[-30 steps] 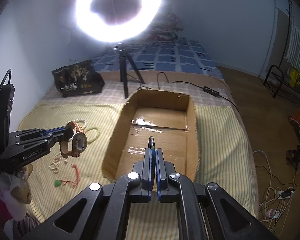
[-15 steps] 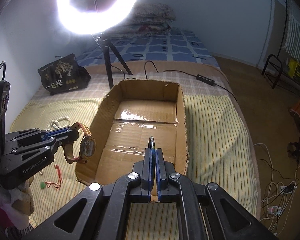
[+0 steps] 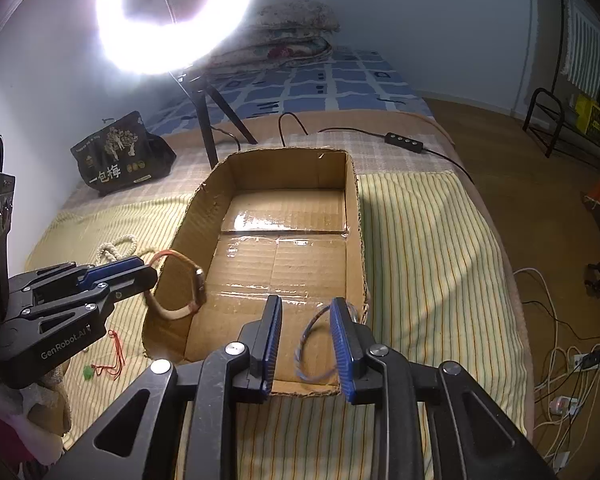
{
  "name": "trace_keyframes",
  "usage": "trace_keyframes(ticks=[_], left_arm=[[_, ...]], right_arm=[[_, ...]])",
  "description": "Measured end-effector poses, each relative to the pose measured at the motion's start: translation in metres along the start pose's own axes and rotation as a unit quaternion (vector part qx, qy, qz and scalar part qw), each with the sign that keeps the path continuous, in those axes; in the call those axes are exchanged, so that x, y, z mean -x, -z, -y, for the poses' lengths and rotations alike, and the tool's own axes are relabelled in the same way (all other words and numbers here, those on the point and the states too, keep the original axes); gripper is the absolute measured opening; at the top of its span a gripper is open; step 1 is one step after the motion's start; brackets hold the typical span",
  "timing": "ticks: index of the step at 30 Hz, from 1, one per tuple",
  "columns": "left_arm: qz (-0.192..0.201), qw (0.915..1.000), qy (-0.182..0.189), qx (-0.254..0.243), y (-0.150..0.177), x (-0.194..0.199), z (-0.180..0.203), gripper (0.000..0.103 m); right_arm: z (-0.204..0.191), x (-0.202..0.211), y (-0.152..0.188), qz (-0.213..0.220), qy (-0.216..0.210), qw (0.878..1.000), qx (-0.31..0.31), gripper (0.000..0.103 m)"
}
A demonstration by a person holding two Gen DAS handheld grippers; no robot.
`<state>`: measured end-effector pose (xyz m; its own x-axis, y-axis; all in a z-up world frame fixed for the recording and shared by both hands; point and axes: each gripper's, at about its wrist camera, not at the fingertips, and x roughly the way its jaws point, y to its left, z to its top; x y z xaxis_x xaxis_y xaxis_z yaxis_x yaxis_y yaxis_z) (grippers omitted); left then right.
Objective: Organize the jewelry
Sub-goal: 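Carry the watch in the left tool and bangle in the right tool to the cardboard box, then open the left gripper over the box while the right gripper releases the bangle inside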
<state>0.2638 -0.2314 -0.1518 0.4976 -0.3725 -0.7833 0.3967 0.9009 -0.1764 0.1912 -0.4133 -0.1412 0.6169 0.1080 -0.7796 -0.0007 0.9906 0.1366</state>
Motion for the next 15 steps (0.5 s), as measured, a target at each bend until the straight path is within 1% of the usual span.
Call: trace_keyframes(ticks=[3,7,15], left_arm=[[0.007,1.0,0.001,-0.002,-0.001,0.007,0.002,0.015],[0.013,0.9999,-0.001,-0.002,-0.002,0.017,0.001,0.015],[0.029,0.9996,-0.008,0.003,0.0,0.044,-0.007,0.015]], right_arm=[[-0.003,0.005,0.001,0.003,0.005,1.0,0.003,0.027],[-0.005,0.012,0.002,0.007,0.006,1.0,0.0,0.027],[-0.012,0.03,0.007,0.016,0.008,1.0,-0.003,0.033]])
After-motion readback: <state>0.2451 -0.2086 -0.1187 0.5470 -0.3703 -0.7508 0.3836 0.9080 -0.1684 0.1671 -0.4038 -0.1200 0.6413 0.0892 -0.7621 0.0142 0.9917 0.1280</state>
